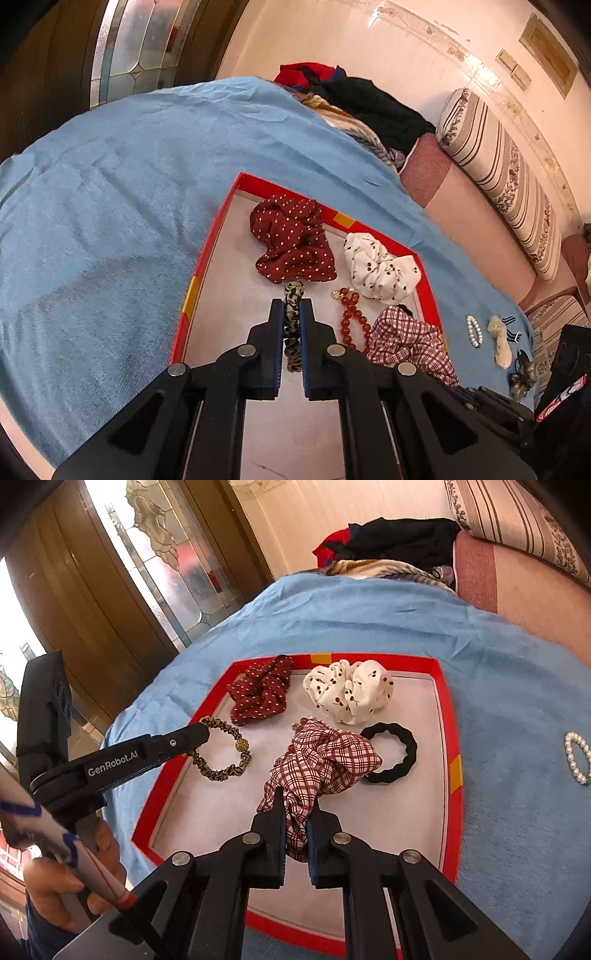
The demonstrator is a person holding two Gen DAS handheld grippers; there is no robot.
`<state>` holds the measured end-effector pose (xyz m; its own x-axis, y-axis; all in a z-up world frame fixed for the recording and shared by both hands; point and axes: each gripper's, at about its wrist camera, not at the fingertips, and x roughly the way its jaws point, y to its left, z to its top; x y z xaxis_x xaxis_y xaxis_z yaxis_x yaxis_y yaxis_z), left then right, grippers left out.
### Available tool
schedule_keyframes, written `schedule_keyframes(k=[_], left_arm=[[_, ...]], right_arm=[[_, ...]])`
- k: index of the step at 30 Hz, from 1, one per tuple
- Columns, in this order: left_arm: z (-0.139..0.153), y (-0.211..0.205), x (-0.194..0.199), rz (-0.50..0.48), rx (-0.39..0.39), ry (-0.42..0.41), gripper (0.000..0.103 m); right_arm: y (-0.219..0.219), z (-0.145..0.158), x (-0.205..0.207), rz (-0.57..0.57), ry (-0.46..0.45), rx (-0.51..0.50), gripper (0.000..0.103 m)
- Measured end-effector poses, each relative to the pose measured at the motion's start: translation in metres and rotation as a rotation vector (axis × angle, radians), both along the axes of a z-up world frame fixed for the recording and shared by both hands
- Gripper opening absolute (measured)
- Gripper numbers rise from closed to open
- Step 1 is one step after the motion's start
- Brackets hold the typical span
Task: Organize jewelry
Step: 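Open both tools to drop the bracelet and scrunchie into the box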
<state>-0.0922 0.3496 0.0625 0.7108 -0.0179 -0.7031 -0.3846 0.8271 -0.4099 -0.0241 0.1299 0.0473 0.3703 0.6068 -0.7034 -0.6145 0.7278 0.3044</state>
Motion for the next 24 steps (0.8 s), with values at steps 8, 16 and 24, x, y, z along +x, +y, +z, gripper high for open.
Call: schedule_keyframes(k=[8,16,24], left_arm=[[-0.008,0.004,0.004,0.02,-0.003,0.026,0.014],[0.001,0.004,-0.004,0.034,0.018,0.004,0.031],[0.016,-0.004,-0.017,0.034,0.033,-0.014,0.032]], right_arm=[[-0.002,-0.013,0.016,-0.04,0.039,-0.034,0.014],[-0.008,-0.004,0.009,-0.047,0.032,-0.023,0.036],[-0.017,0.01,-0.006,-0.048,0.013,-0.01,0.036]])
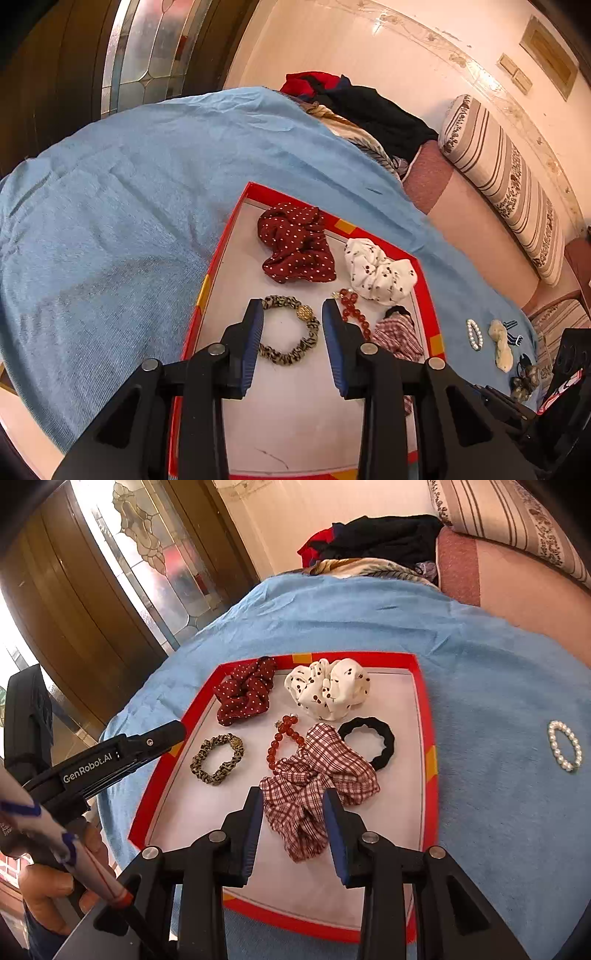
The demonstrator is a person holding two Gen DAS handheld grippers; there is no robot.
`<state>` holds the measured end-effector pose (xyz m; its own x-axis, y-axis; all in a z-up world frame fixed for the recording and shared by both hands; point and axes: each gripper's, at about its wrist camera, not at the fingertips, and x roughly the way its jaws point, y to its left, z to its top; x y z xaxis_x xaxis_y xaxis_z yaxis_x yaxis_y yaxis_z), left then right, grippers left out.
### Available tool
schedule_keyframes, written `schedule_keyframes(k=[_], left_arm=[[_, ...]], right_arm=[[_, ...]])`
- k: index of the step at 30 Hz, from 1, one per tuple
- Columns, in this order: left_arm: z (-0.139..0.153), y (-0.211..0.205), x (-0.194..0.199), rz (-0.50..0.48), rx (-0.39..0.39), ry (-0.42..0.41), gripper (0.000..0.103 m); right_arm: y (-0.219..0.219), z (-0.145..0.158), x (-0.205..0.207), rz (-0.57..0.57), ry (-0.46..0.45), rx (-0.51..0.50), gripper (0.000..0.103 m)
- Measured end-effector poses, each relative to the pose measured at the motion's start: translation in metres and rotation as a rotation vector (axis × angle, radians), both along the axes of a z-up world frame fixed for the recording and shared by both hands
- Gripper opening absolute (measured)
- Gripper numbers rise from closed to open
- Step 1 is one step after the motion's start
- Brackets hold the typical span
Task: Organize jewelry
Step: 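Open both tools to drop the bracelet and scrunchie into the box, then close the left tool on the pearl bracelet while the right grasps the cream polka-dot scrunchie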
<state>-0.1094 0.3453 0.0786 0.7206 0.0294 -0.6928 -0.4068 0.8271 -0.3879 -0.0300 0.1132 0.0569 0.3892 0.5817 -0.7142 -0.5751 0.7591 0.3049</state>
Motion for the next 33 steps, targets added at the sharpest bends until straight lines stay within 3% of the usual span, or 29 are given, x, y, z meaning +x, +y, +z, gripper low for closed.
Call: schedule_keyframes(k=[8,14,33], left_arm=[[0.014,-0.025,-0.013,-0.023,0.023,-0.013,0.032],[0.022,-0.058,-0.022,-0.074,0.05,-0.009,0.032],[0.031,-0.208,-0.014,-0.339,0.211,0.029,0.036]], right_arm=[[-0.028,0.013,-0.019,-0.022,-0.006,0.031,0.036],[-0.067,0.014,-0.033,-0.063,-0.001,0.065,0.042],[-0.2,-0.004,-0.047,-0.257,0.041,0.179,0.044]])
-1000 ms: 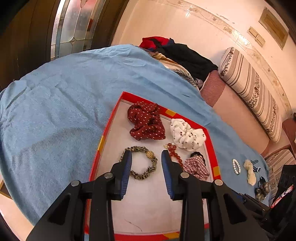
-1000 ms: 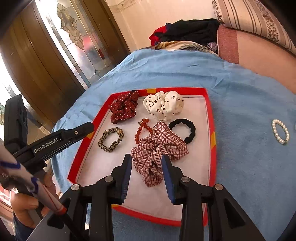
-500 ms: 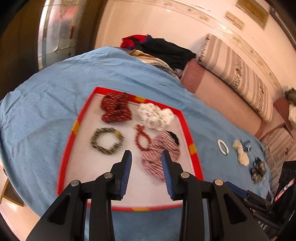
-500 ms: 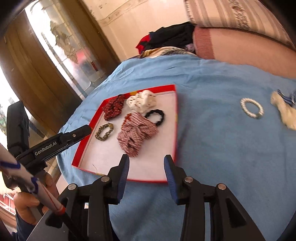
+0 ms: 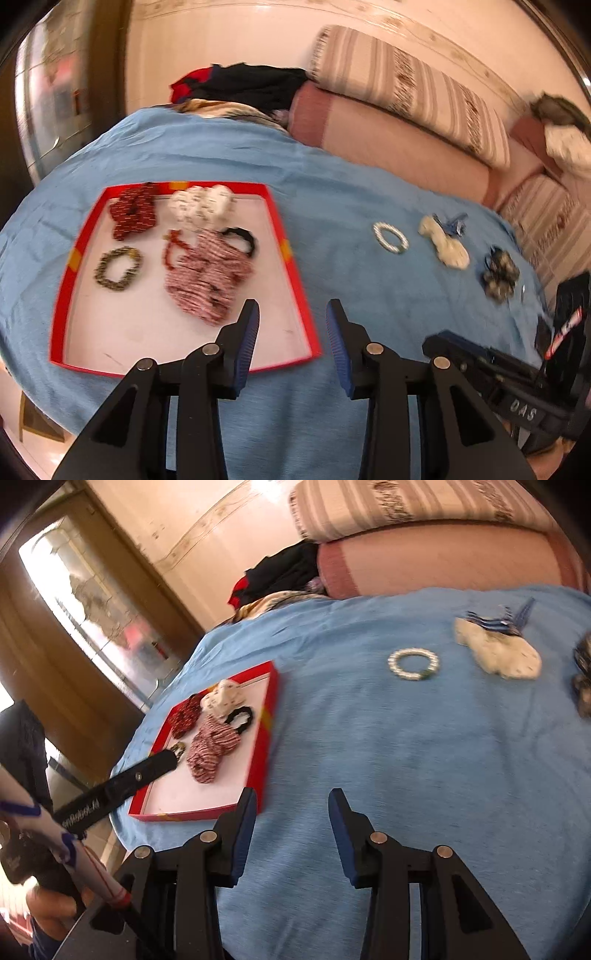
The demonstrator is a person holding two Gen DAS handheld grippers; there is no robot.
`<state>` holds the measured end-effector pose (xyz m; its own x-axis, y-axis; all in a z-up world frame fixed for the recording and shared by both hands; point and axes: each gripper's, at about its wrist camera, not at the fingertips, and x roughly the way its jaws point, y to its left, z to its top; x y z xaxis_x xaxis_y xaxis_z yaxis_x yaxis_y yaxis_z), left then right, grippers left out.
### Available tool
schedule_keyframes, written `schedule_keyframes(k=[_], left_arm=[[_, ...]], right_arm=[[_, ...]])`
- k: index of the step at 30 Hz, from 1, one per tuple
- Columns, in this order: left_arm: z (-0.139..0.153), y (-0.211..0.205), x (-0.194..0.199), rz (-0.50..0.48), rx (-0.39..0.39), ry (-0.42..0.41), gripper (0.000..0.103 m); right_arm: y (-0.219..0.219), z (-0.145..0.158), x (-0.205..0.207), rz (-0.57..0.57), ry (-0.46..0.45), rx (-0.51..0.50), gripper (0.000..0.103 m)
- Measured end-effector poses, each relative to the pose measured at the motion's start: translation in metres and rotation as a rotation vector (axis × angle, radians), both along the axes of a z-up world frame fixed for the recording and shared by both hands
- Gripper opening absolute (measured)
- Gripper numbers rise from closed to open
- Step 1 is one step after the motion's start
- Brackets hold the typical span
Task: Organize jewelry
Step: 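Close the left tool on the pearl bracelet while the right grasps the cream polka-dot scrunchie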
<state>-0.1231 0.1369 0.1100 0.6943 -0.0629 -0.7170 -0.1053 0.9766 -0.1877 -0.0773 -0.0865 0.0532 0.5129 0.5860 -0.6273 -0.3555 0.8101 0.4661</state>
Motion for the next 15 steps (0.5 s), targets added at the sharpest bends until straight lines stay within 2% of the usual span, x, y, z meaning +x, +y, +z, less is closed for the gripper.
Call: schedule_keyframes(k=[6,15], left_arm=[[-0.015,-0.051,0.005,-0.09,0.055,0.046,0.036],[-0.031,-0.091,0.014,-0.15,0.089,0.088,0.038]], right_arm=[[-0.046,-0.013,0.005,-0.09,0.021,0.038,0.044],[-0.105,-0.015,0.013,-0.208,0.028,0.094,0.044]])
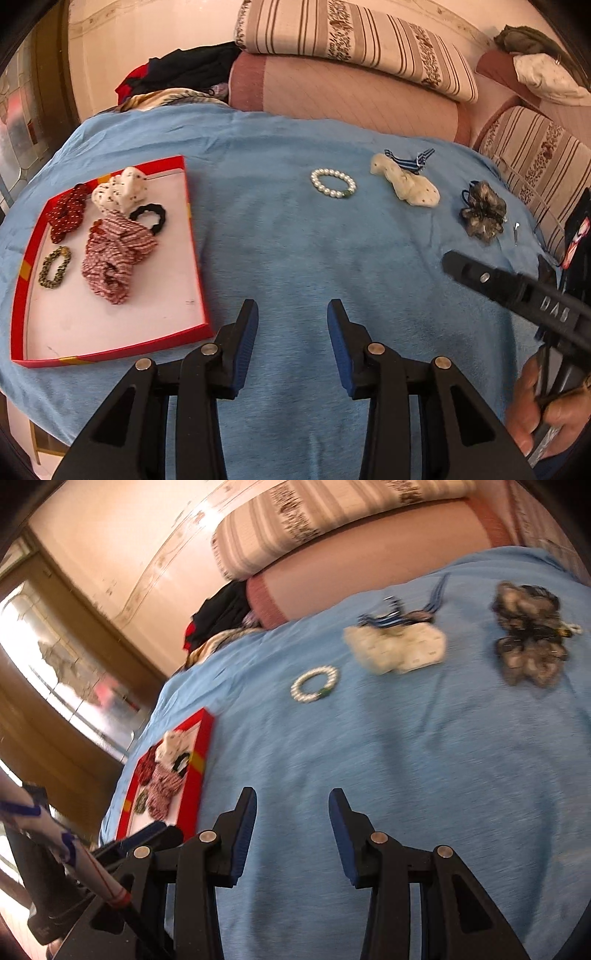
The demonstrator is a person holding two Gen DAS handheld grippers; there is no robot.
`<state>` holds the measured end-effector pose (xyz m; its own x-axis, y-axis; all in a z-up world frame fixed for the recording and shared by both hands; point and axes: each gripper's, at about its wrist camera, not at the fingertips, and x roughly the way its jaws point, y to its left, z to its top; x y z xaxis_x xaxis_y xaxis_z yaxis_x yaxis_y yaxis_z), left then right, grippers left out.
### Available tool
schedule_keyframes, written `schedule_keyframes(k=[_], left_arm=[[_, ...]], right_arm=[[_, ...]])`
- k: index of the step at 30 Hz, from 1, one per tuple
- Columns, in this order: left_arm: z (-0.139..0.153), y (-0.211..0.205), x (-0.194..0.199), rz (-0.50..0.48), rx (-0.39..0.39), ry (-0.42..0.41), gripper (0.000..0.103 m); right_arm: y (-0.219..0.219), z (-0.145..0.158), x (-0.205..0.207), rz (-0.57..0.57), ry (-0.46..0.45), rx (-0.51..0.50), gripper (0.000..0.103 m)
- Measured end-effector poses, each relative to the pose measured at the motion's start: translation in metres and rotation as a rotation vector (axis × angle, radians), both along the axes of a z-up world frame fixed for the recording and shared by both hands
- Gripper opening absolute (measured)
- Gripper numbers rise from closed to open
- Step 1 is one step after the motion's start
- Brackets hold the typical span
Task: Organize jewelry
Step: 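Close the left tool on the pearl bracelet while the right grasps the cream polka-dot scrunchie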
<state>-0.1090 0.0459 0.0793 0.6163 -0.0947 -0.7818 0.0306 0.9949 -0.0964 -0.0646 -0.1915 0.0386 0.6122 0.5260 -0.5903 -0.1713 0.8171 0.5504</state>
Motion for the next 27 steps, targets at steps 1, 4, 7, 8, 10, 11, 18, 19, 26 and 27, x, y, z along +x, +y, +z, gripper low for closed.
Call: schedule_keyframes(k=[1,4,7,8,10,11,18,19,26,27], left_arm=[[-0.002,-0.003,0.002,-0.004,0.003,0.004,0.038],[-0.005,-0.01,0.01,-0.013,0.008,0.014,0.038],[-0.007,-0.019,0.02,-0.027,0.012,0.019,0.038],[-0.007,-0.021,0.024,-0.03,0.014,0.019,0.038],[-0.007,-0.025,0.035,-0.04,0.014,0.019,0.038],[-0.008,-0.027,0.041,-0.045,0.011,0.021,0.039],[-0.007,-0.034,0.098,-0.047,-0.012,0.027,0.039],[-0.007,-0.035,0.109,-0.046,-0.022,0.034,0.041],[-0.027,-0.036,0.189,-0.017,-0.089,0.123,0.042],[-0.031,-0.035,0.199,-0.011,-0.106,0.132,0.042]], right_arm=[[-0.007,0.0,0.001,-0.015,0.002,0.005,0.044],[-0.029,-0.001,0.005,-0.066,0.014,0.025,0.045],[-0.047,-0.002,0.013,-0.109,0.032,0.036,0.046],[-0.052,-0.002,0.016,-0.12,0.037,0.037,0.046],[-0.06,0.001,0.025,-0.137,0.045,0.043,0.046],[-0.062,0.002,0.03,-0.14,0.047,0.045,0.047],[-0.078,0.006,0.078,-0.189,0.056,0.011,0.05],[-0.08,0.006,0.085,-0.194,0.06,0.009,0.05],[-0.093,-0.007,0.142,-0.235,0.107,0.0,0.05],[-0.093,-0.009,0.146,-0.236,0.11,0.001,0.05]])
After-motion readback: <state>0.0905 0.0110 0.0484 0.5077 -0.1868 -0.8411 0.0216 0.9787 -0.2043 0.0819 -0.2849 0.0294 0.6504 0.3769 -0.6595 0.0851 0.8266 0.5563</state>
